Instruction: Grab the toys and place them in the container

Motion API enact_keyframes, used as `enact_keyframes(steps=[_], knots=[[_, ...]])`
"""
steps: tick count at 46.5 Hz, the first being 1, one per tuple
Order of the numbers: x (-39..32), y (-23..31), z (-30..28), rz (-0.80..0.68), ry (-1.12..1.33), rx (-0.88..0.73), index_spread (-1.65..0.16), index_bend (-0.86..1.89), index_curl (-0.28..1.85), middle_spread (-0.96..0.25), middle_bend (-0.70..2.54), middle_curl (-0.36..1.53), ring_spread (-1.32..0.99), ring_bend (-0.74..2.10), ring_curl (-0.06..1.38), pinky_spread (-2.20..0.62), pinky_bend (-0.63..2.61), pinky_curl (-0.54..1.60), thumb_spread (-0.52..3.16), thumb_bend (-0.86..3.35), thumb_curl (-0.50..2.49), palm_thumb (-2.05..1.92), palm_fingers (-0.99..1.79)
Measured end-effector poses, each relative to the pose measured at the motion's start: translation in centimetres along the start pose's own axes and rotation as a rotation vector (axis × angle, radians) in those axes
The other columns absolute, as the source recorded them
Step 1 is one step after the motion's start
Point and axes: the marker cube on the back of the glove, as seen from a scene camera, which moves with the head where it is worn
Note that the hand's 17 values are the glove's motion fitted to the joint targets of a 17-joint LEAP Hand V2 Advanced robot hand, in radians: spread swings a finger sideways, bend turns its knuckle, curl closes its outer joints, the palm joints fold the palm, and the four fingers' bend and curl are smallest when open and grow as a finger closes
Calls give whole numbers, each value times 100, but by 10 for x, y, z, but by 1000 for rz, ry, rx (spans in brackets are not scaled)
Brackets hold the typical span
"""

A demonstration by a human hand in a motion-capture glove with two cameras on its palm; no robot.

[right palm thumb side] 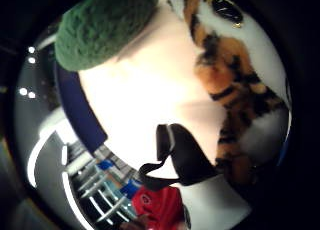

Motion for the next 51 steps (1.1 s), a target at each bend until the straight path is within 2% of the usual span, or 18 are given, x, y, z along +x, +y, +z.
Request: enact_keyframes(steps=[3, 4, 7, 10, 15, 16, 19, 25, 33, 41, 51], knots=[[-3, 0, 5, 12, 23, 44, -35, 9, 25, -2, 1, 13, 4, 32, 21, 4, 126, 42, 114, 2, 28, 8, -21], [-3, 1, 6, 17, 20, 55, -36, 11, 25, -2, -2, 12, 2, 45, 25, 1, 124, 42, 117, 5, 29, 14, -12], [-2, 2, 9, 28, -13, 88, -36, 12, 25, -1, -1, 10, -2, 66, 30, -3, 122, 41, 122, 8, 31, 19, -8], [1, 2, 9, 34, -34, 147, -38, 14, 25, -5, 10, 11, -9, 79, 34, -10, 118, 40, 127, 11, 33, 25, 1], [4, 1, 8, 45, -25, 267, -40, 13, 23, -11, 15, 11, -20, 93, 37, -29, 135, 40, 135, 16, 36, 34, 33], [4, 1, 7, 46, -17, 284, -40, 16, 23, -14, 19, 12, -23, 98, 39, -32, 134, 39, 136, 19, 38, 40, 47], [5, 2, 4, 45, 6, 320, -40, 16, 23, -18, 27, 16, -29, 101, 40, -36, 132, 39, 134, 22, 41, 47, 63], [7, 8, -12, 50, 36, 376, -41, 16, 24, -27, 42, 23, -38, 108, 44, -42, 125, 39, 114, 22, 51, 60, 86], [-2, 23, -44, 45, -6, 399, -43, 17, 26, -34, 51, 28, -42, 113, 48, -46, 116, 39, 94, 19, 59, 65, 99], [-40, 38, -95, 3, 8, 434, -44, 17, 28, -39, 52, 32, -44, 112, 49, -47, 111, 40, 81, 16, 66, 67, 102], [-159, 57, -163, -149, -27, 503, -45, 17, 29, -41, 50, 35, -45, 110, 50, -48, 107, 41, 70, 13, 74, 69, 103]])
